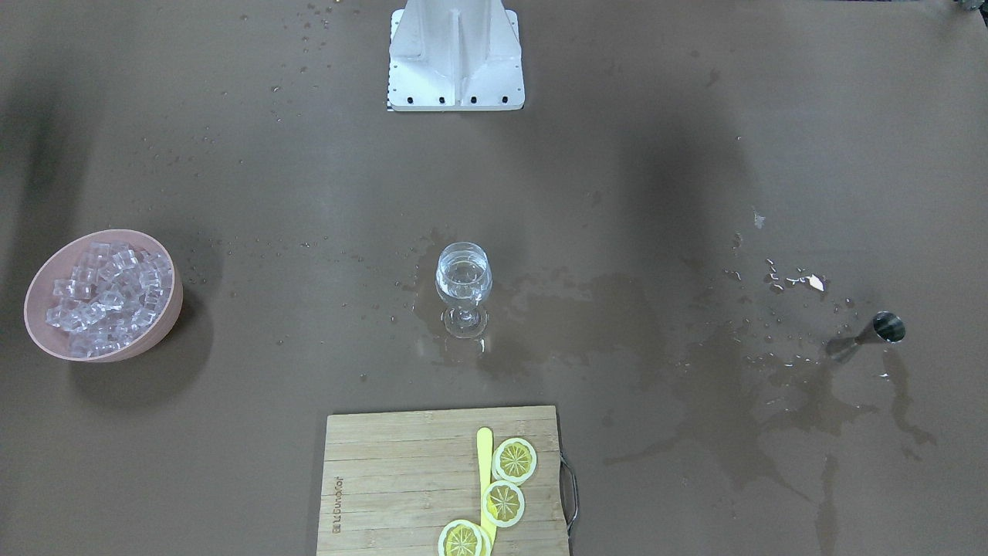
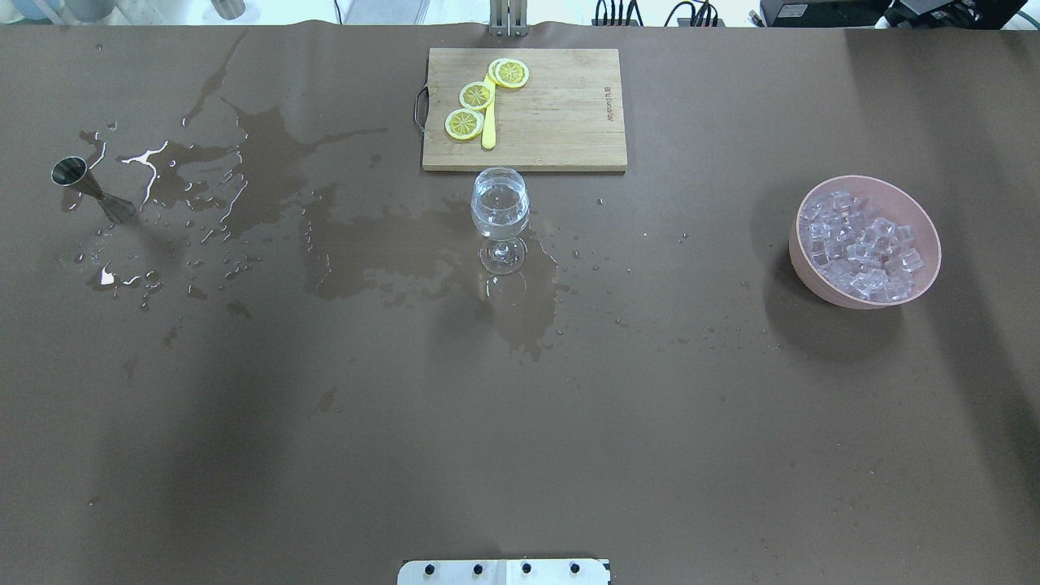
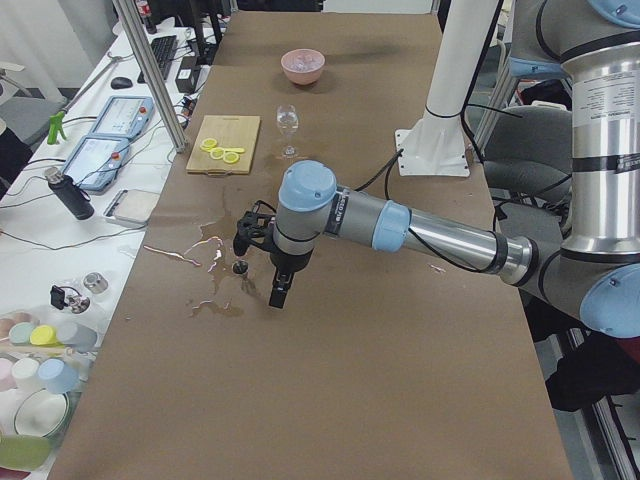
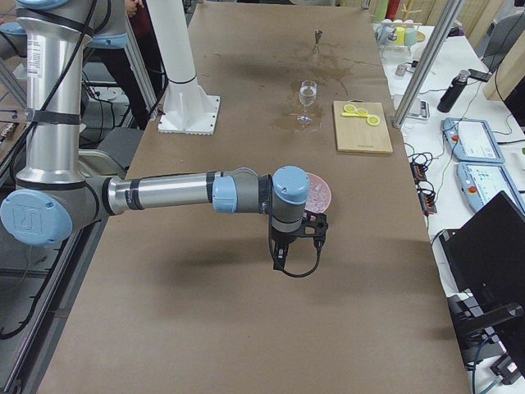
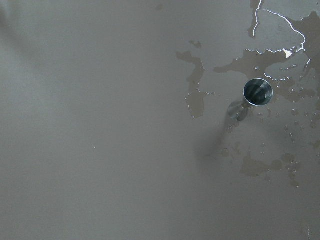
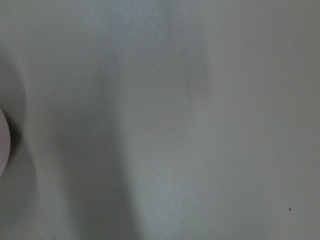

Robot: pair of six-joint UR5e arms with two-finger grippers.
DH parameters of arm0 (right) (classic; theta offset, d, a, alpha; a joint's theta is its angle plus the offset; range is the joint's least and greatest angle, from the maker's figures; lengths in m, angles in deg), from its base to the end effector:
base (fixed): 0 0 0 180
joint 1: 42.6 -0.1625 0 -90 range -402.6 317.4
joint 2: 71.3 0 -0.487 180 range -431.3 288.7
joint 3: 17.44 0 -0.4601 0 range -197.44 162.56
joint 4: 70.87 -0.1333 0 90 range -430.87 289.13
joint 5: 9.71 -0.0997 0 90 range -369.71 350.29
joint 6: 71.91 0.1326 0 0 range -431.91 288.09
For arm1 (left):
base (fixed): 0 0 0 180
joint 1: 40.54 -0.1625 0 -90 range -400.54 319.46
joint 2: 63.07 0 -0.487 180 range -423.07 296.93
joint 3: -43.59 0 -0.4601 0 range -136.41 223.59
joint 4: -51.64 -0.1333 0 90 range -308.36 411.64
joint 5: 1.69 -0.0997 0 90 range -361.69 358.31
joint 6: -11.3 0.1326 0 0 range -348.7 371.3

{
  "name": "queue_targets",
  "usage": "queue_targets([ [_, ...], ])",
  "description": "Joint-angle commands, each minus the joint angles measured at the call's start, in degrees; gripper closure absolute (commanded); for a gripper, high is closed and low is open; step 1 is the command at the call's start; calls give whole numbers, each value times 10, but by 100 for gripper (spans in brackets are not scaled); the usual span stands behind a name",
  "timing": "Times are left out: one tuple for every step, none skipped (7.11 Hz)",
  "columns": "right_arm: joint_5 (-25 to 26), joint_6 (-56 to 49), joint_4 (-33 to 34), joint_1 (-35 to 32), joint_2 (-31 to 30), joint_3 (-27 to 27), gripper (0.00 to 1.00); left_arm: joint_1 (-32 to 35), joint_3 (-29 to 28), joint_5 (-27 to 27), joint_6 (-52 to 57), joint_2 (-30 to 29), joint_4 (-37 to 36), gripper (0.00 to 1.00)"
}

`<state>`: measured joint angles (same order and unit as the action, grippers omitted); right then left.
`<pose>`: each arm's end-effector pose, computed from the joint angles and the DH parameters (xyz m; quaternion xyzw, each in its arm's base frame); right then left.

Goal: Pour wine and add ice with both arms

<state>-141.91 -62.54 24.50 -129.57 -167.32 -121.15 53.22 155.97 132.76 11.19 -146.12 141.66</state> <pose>0.0173 -0.5101 0.6794 -0.0201 -0.3599 0.0443 0.9317 -0.0735 -0.5022 0.5882 0.1363 0.3707 0.0198 0.9185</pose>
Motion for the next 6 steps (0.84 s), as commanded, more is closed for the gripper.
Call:
queue_targets([
  [4,0,1,3,10,-1,0,-3,5,13,-43,0,12,2],
  [2,-1,2,4,26,1,0,-5,3,16,-72,0,50,2],
  [-4,3,4,4,35,1,0,-14,-8,16,-79,5,85,2],
  [-3,10,7,14,51,0,0,-26,-18,15,-96,12,123,2],
  [5,20,7,30,68,3,0,-47,-23,14,-129,20,165,2],
  [3,47,9,43,95,2,0,-72,-43,13,-176,25,229,2],
])
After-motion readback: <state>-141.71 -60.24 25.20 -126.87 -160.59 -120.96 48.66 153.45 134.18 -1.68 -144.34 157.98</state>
